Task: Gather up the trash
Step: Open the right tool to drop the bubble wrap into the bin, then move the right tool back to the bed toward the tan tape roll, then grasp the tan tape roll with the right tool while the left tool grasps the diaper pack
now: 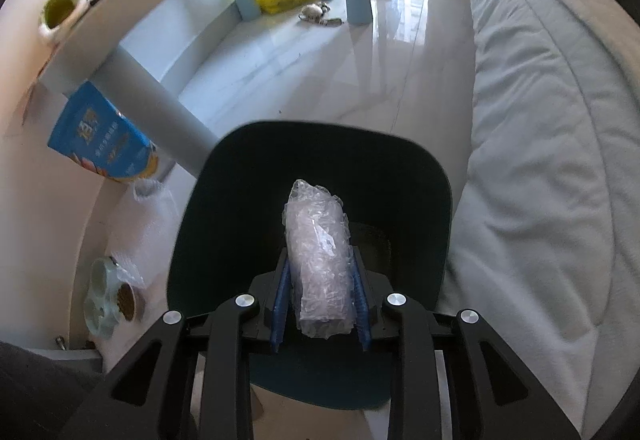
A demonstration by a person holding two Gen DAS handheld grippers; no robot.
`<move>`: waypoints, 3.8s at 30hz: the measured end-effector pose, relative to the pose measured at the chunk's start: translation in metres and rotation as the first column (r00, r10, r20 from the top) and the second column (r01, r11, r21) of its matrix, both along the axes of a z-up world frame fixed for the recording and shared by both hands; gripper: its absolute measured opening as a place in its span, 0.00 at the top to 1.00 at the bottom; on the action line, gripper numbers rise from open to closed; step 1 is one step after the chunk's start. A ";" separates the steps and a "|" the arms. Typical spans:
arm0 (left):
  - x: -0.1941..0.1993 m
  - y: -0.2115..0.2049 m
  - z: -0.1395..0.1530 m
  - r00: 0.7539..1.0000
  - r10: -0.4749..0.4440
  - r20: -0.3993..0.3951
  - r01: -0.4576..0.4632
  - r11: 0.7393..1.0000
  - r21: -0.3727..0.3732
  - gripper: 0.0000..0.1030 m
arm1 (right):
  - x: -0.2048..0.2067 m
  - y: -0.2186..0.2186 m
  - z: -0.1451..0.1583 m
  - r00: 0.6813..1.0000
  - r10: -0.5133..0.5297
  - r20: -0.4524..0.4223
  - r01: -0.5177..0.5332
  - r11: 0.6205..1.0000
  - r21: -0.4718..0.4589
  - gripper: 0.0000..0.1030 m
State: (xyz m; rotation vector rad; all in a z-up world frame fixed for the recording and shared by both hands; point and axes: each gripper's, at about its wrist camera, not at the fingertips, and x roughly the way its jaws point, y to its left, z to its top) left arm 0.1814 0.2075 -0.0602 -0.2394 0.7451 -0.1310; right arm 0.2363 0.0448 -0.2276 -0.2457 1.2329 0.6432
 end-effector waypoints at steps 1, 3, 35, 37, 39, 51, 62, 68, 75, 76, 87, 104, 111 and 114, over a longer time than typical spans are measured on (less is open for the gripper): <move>0.000 -0.001 0.001 1.000 -0.002 0.002 0.002 1.000 -0.001 0.66 | 0.000 0.000 -0.003 1.000 0.001 -0.008 -0.001 1.000 -0.007 0.71; -0.001 -0.002 0.003 1.000 -0.005 0.008 0.005 1.000 0.004 0.66 | -0.001 -0.002 -0.008 1.000 -0.002 -0.014 0.002 1.000 -0.018 0.71; 0.006 -0.047 0.046 0.992 0.000 0.130 -0.002 1.000 0.014 0.36 | -0.013 -0.054 0.112 0.954 -0.033 0.296 -0.012 0.988 0.152 0.38; 0.008 -0.055 0.046 0.991 -0.011 0.135 0.010 1.000 0.012 0.35 | -0.010 -0.066 0.120 0.947 -0.054 0.316 0.003 0.987 0.161 0.36; 0.010 -0.065 0.046 0.989 -0.025 0.142 0.023 1.000 0.018 0.33 | -0.010 -0.075 0.125 0.939 -0.068 0.336 0.012 0.986 0.167 0.35; 0.024 -0.104 0.040 0.987 -0.079 0.142 0.078 0.997 0.012 0.26 | -0.011 -0.135 0.149 0.893 -0.130 0.431 0.066 0.985 0.159 0.29; 0.036 -0.146 0.032 0.982 -0.139 0.125 0.139 0.990 0.010 0.19 | -0.008 -0.197 0.158 0.855 -0.222 0.469 0.163 0.973 0.165 0.27; 0.046 -0.167 0.024 0.980 -0.168 0.105 0.167 0.986 0.024 0.17 | -0.005 -0.235 0.161 0.828 -0.288 0.482 0.229 0.957 0.180 0.25; 0.060 -0.191 0.013 0.976 -0.204 0.075 0.202 0.979 0.038 0.16 | 0.004 -0.273 0.158 0.812 -0.331 0.482 0.281 0.944 0.175 0.25; 0.062 -0.195 0.011 0.975 -0.212 0.070 0.209 0.977 0.041 0.16 | 0.005 -0.277 0.157 0.811 -0.334 0.479 0.285 0.942 0.176 0.25; 0.085 -0.224 -0.006 0.965 -0.261 0.025 0.261 0.965 0.030 0.17 | 0.013 -0.325 0.152 0.809 -0.363 0.461 0.317 0.932 0.178 0.25; 0.111 -0.247 -0.029 0.959 -0.281 -0.042 0.283 0.958 0.056 0.17 | 0.035 -0.333 0.124 0.855 -0.312 0.415 0.295 0.950 0.105 0.39; 0.125 -0.258 -0.038 0.953 -0.298 -0.060 0.301 0.953 0.041 0.17 | 0.045 -0.334 0.116 0.870 -0.275 0.409 0.267 0.961 0.077 0.50; 0.129 -0.262 -0.040 0.952 -0.300 -0.058 0.302 0.953 0.037 0.17 | 0.047 -0.334 0.119 0.871 -0.269 0.411 0.257 0.963 0.084 0.51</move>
